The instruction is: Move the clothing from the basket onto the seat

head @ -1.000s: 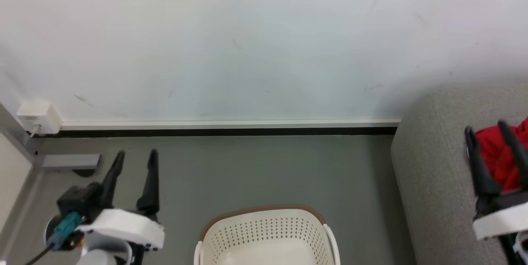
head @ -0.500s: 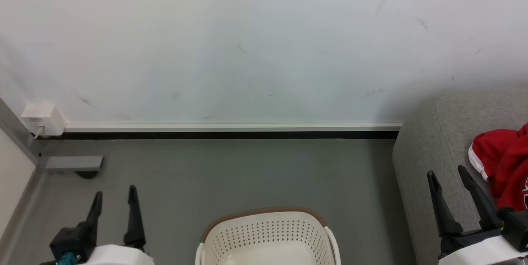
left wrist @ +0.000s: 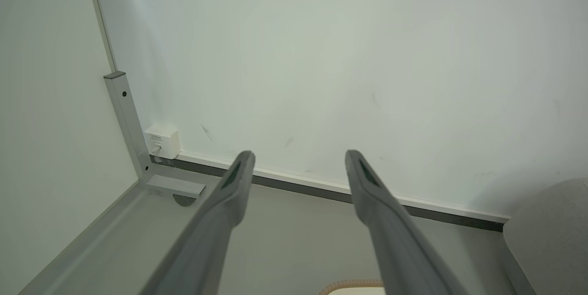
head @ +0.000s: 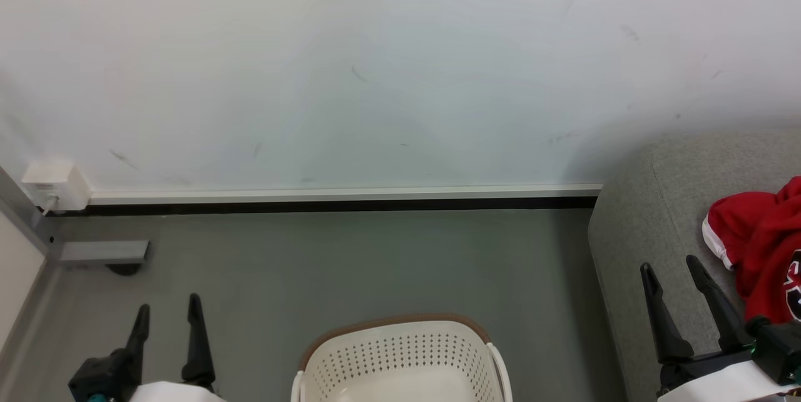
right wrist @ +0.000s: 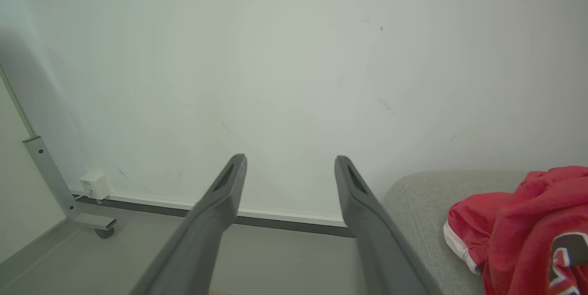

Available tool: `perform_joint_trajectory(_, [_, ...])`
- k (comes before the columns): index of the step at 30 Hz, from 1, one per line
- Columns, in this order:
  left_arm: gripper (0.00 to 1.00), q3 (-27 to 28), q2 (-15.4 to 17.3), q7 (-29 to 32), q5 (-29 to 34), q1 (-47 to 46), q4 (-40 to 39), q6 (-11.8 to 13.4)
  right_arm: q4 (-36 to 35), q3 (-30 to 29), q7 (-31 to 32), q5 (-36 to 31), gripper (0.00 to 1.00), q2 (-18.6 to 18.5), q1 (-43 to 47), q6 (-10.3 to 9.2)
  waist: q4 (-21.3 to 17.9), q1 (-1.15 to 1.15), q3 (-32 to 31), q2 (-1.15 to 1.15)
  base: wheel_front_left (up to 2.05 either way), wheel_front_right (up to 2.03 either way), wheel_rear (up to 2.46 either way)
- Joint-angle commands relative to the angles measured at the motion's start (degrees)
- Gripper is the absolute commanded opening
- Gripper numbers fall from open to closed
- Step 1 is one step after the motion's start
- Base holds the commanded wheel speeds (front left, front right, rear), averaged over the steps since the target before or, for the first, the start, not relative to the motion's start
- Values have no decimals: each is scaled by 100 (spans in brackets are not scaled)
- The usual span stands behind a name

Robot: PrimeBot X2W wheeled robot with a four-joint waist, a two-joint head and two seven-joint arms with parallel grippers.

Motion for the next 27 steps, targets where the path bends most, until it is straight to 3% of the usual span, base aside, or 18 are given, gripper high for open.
perform_joint_trajectory(1, [100, 67, -23, -2, 94, 48, 33, -50, 41, 5, -18, 13, 100, 15, 59, -13, -9, 0, -1, 0, 0, 0, 0])
perform_joint_trajectory(19, [100, 411, -263, -2, 357, -60, 210, -412, 113, -15, -18, 133, 100, 28, -51, -13, -93, 0, 4, 0, 0, 0, 0])
perform_joint_trajectory(20, [0, 394, -261, 3, 266, -24, 206, -394, 112, 1, 1, 76, 0, 48, -16, 0, -93, 0, 3, 0, 0, 0, 0])
perform_joint_trajectory(27, [0, 474, -307, 222, -225, -67, 400, -447, 208, -75, 143, 504, 0, 174, 76, 1, -87, 0, 0, 0, 0, 0, 0])
